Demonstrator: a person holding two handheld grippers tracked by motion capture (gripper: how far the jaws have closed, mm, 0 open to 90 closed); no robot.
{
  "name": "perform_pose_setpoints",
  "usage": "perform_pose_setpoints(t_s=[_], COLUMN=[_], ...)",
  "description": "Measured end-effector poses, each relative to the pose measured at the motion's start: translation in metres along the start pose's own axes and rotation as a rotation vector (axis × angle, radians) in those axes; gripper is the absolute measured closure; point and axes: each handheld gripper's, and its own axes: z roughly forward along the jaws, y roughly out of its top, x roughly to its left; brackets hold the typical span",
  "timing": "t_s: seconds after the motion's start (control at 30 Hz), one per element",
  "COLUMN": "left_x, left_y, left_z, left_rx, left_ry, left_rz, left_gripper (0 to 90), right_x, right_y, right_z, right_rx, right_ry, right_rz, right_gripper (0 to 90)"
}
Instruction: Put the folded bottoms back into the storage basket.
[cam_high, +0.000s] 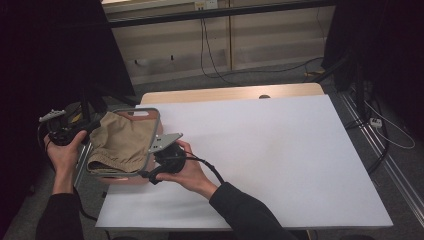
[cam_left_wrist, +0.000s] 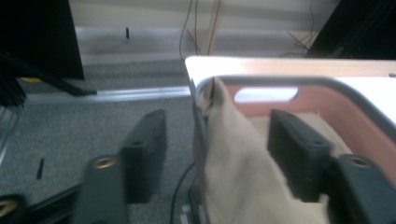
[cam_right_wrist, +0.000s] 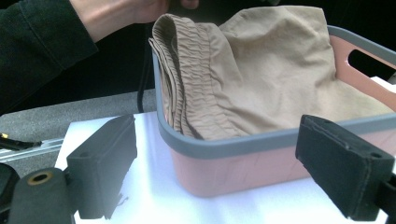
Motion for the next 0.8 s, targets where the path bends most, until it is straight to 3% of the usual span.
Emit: perform_pose_setpoints(t_s=[0.1,0.2,0.27,0.3,0.37,0.43,0.53,0.8], left_x=[0.000,-0.007,-0.010,-0.011,-0.010,-0.009,-0.010,-0.018], left_y=[-0.006,-0.012,-0.015,-0.015,-0.015,-0.014,-0.013,-0.012], left_z=[-0.002,-0.001,-0.001,0.001,0.004,0.009,0.016,0.029], left_rx=[0.012,0.048,0.051,0.053,0.061,0.062,0.085,0.159], left_ry=[-0.049,-0.060,-0.050,-0.057,-0.034,-0.057,-0.059,-0.039], left_rz=[-0.026,0.009,0.021,0.017,0.021,0.014,0.015,0.081], left_gripper=[52.6,64.5,82.7,85.3,86.9,87.4,87.7,87.8], right_x=[0.000,0.000,0.000,0.000,0.000,-0.001,-0.001,-0.005], right_y=[-0.003,-0.006,-0.008,-0.009,-0.009,-0.010,-0.010,-0.014], right_z=[-0.003,-0.003,-0.003,-0.003,-0.003,-0.003,-0.004,-0.010], right_rx=[0.005,0.012,0.016,0.018,0.024,0.026,0.025,0.025], right_ry=[-0.002,-0.001,0.001,0.001,-0.002,-0.003,-0.005,-0.019], right_rz=[0.003,0.006,0.009,0.008,0.007,0.012,0.013,0.028], right_gripper=[12.5,12.4,12.5,12.5,12.7,12.6,12.6,12.5])
